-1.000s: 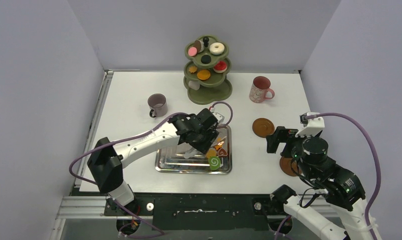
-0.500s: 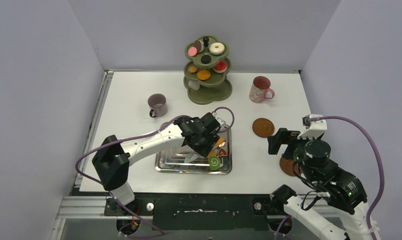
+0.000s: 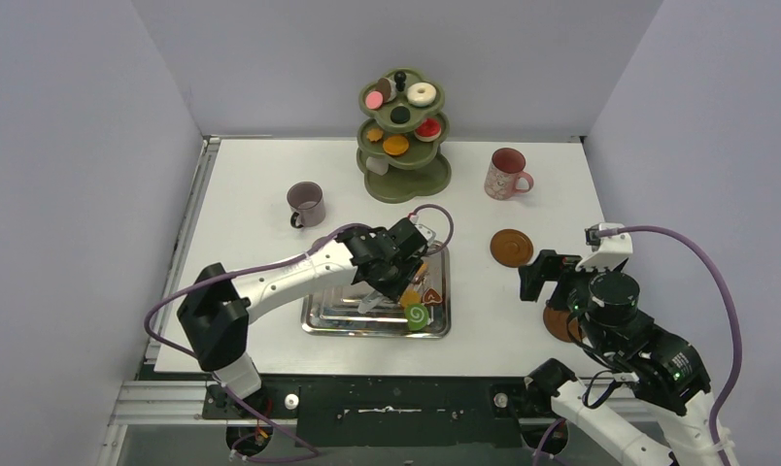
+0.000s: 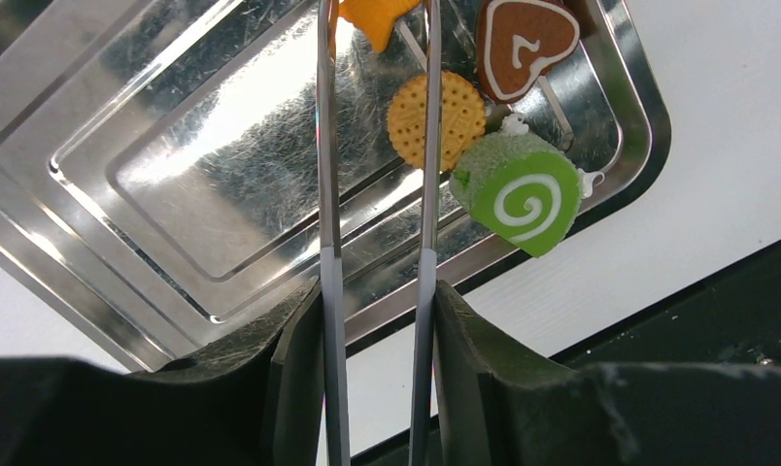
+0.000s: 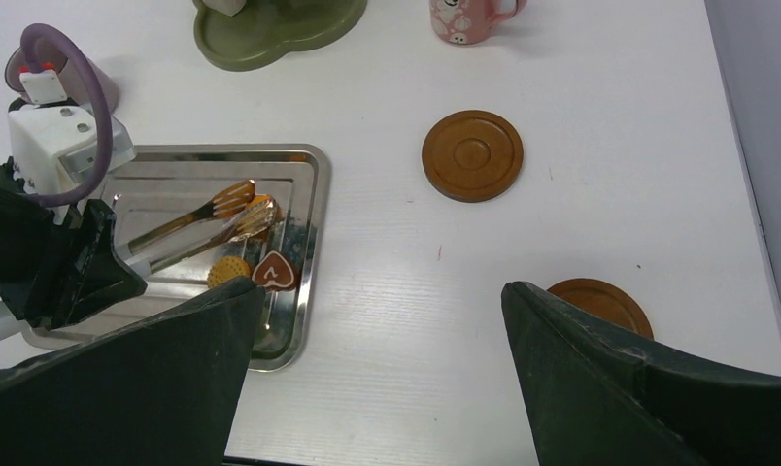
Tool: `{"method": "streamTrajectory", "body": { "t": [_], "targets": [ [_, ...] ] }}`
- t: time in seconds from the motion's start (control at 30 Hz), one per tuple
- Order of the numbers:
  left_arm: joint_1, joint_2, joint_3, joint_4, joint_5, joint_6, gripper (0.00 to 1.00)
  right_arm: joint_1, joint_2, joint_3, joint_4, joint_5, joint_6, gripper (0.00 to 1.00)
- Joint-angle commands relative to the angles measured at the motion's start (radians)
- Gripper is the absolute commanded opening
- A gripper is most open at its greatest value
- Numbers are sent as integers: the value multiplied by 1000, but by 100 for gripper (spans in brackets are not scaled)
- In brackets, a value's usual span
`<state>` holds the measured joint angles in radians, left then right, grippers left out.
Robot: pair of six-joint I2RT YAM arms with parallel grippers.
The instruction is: Serve the afternoon tea
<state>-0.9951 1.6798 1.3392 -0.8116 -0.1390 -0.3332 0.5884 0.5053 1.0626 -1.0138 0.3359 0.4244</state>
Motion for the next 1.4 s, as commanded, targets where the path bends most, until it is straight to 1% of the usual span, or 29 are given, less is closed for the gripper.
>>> {"method": "streamTrajectory", "body": {
  "t": [0.0,0.2,0.5,0.77,1.07,1.37],
  "targets": [
    [2,-75,46,36,-71,-12,19,-6,-13,0,49,-1,2,100],
    [23,-91,82,41,-95,-13,19,-6,-31,-7,49,-4,7,100],
    [71,-125,76,69,-131,-5,19,-6,-49,-14,44,-11,-2,100],
    [184,-116,61,227,-215,27,19,-6,-64,-13,42,-23,12,100],
    [287,1,153,312,-209,60,19,-6,-45,17,27,-26,10,100],
    [307,137,264,351,-190,76,19,-6,-53,29,19,-21,13,100]
  ]
}}
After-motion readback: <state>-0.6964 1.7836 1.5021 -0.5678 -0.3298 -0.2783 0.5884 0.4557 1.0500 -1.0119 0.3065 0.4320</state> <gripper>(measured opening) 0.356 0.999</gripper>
